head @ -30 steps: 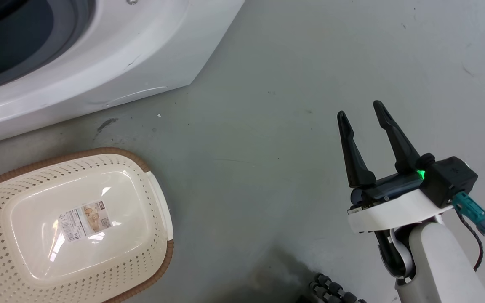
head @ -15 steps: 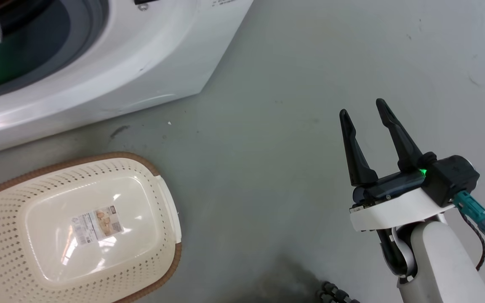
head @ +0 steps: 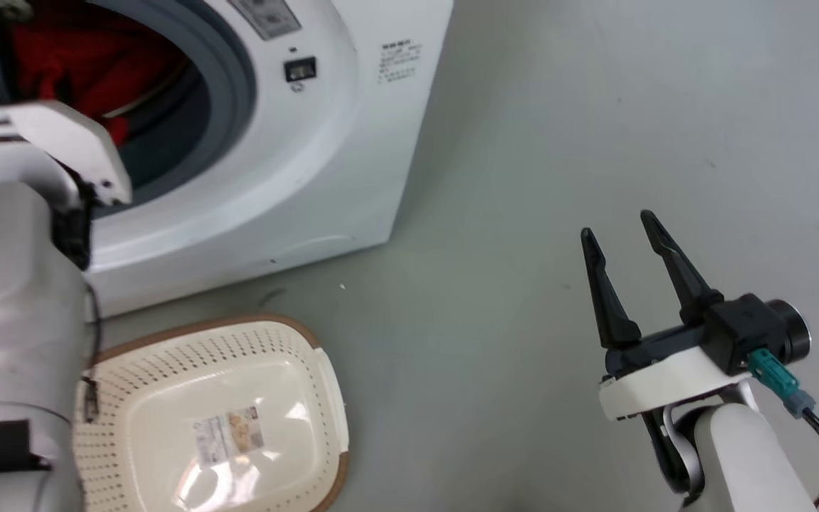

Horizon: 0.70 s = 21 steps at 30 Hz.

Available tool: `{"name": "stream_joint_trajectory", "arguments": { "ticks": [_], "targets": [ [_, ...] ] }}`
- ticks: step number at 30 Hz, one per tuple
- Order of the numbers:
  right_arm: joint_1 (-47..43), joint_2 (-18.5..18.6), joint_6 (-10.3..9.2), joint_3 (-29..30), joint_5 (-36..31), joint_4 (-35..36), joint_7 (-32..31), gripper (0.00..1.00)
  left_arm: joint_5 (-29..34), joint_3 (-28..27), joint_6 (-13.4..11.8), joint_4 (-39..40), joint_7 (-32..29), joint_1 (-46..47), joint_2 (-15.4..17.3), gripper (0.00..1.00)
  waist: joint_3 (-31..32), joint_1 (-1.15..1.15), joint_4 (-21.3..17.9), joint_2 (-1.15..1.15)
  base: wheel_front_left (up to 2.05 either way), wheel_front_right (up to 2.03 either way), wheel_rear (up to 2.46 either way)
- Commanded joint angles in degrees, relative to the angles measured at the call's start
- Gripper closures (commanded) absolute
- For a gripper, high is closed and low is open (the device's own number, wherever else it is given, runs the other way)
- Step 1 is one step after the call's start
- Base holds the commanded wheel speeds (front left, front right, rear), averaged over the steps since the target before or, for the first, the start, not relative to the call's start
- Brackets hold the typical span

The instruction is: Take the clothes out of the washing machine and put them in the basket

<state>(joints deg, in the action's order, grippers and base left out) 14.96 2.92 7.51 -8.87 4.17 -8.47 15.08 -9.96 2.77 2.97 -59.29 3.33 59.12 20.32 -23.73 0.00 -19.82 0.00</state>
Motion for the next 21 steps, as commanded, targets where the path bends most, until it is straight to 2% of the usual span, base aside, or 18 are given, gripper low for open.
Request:
{"name": "stream_joint_trajectory", "arguments": {
  "ticks": [1,6,12,21],
  "targets": [
    [-1.1,-0.1,-0.05,0.4,-0.6,-0.3,0.1,0.0,-0.9,-0.4,0.1,-0.1,2.0,-1.1,-1.2,1.0,3.8,0.0,2.8,0.0,0.0,0.0,0.0],
    [-2.8,0.0,-0.05,1.4,-2.2,-0.9,0.1,0.0,-2.1,-0.6,0.3,-1.2,9.5,-4.6,-4.3,1.0,9.0,0.0,5.7,0.0,0.0,0.0,0.0],
    [-5.0,-0.1,-0.05,2.5,-3.1,-0.2,-1.4,0.0,-2.2,-0.6,0.0,0.3,11.9,-8.4,-6.0,1.0,14.0,0.0,8.2,0.0,0.0,0.0,0.0],
    [-8.9,-0.1,-0.05,3.5,-3.5,2.7,-3.9,0.0,-0.7,-2.0,-0.4,15.7,11.9,-18.9,-7.4,1.0,19.6,0.0,11.2,0.0,0.0,0.0,0.0]
  ]
}}
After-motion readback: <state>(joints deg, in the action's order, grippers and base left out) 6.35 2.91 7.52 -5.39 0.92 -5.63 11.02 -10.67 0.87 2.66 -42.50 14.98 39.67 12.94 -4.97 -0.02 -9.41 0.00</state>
